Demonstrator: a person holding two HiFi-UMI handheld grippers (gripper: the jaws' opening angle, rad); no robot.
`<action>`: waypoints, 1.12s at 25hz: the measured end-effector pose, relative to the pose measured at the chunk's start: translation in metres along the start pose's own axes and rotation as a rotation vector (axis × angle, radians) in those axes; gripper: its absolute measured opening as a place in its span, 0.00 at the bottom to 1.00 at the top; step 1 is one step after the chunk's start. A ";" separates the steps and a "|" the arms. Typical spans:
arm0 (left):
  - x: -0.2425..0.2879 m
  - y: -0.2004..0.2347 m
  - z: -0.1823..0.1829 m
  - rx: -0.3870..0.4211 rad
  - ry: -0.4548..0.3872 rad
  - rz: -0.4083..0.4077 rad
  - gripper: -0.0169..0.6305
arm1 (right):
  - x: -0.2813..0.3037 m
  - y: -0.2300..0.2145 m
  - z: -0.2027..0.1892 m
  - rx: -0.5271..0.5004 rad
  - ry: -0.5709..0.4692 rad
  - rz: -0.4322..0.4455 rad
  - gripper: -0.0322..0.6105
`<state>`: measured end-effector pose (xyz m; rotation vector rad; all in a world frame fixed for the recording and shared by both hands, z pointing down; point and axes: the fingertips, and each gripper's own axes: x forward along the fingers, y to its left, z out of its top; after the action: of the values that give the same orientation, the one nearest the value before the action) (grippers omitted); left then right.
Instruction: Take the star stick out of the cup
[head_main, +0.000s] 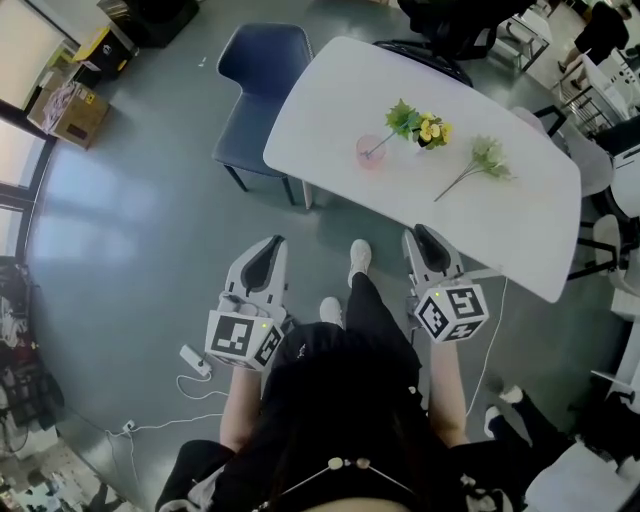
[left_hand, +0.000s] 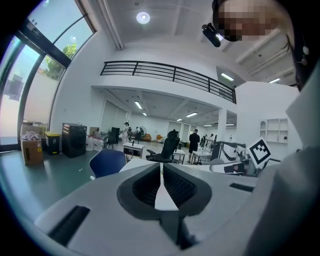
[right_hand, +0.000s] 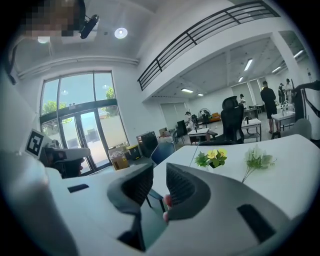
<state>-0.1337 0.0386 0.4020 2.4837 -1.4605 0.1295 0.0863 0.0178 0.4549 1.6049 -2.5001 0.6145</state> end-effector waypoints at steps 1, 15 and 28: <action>0.011 0.002 0.001 -0.005 0.006 -0.002 0.03 | 0.014 -0.011 0.000 0.003 0.015 0.002 0.18; 0.136 0.012 0.030 -0.024 0.027 0.054 0.13 | 0.193 -0.134 -0.035 0.183 0.279 0.047 0.20; 0.152 0.049 0.024 -0.078 0.066 0.131 0.13 | 0.254 -0.139 -0.045 0.128 0.385 0.081 0.21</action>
<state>-0.1031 -0.1188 0.4182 2.3003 -1.5686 0.1740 0.0935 -0.2295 0.6112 1.2763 -2.2842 1.0054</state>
